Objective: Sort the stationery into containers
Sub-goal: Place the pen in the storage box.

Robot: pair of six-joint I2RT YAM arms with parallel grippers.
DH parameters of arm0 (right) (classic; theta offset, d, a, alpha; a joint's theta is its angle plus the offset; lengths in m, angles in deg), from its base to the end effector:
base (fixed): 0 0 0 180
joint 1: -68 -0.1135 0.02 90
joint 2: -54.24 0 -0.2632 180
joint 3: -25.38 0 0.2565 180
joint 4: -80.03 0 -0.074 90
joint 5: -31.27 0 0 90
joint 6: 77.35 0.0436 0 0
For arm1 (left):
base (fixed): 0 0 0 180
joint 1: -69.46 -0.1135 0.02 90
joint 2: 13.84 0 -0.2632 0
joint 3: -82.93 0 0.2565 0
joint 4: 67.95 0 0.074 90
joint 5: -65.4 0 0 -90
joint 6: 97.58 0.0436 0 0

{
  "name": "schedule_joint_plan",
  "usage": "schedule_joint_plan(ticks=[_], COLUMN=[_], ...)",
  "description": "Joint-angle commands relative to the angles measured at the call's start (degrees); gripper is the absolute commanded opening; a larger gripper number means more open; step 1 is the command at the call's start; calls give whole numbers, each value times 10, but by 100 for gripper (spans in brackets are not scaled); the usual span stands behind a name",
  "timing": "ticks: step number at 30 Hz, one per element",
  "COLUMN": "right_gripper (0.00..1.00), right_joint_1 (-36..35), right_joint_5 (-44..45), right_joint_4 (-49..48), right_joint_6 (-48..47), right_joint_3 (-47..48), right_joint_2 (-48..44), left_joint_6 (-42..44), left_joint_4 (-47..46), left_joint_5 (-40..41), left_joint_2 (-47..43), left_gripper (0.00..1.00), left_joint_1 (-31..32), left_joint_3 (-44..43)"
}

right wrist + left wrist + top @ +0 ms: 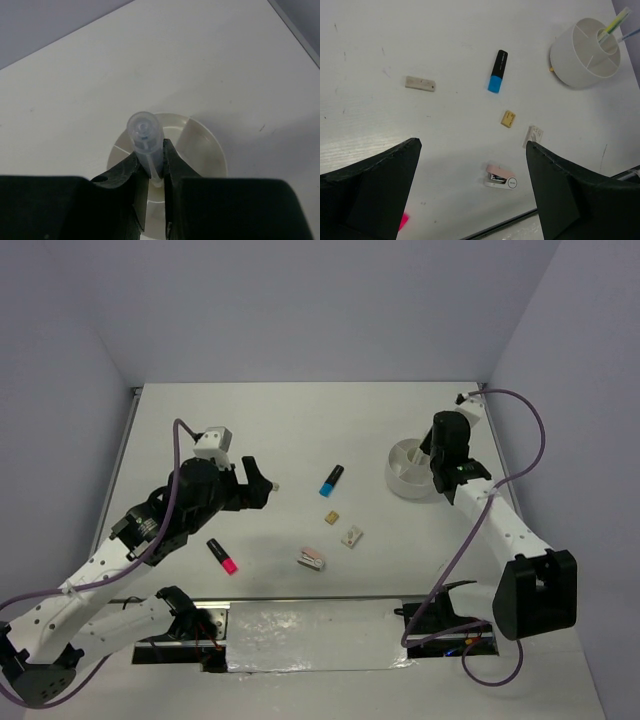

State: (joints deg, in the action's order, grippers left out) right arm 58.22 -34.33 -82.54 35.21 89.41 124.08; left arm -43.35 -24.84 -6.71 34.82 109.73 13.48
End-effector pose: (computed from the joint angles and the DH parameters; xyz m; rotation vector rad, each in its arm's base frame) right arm 0.2878 0.0313 0.2897 0.4853 1.8769 -0.0464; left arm 0.1558 -0.1144 0.3583 -0.1306 1.9798 -0.5702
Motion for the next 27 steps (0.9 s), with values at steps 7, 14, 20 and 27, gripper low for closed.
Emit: schedule_joint_plan(ticks=[7, 14, 20, 27], right_gripper=[8, 12, 45, 60], right_joint_1=[18, 19, 18, 15], right_joint_5=[-13, -31, -54, -66], right_joint_4=[-19, -31, -30, -4], right_joint_6=[0, 2, 4, 10], right_joint_3=[17, 15, 14, 25], right_joint_2=[38, 54, 61, 25], left_joint_6=[40, 97, 118, 114], left_joint_4=[82, 137, 112, 107], left_joint_5=[-2, 32, 64, 61], left_joint_2=[20, -1, -31, -23], left_gripper=[99, 99, 99, 99], left_joint_1=[0, 1, 0, -5], left_joint_3=[-51, -53, 4, 13])
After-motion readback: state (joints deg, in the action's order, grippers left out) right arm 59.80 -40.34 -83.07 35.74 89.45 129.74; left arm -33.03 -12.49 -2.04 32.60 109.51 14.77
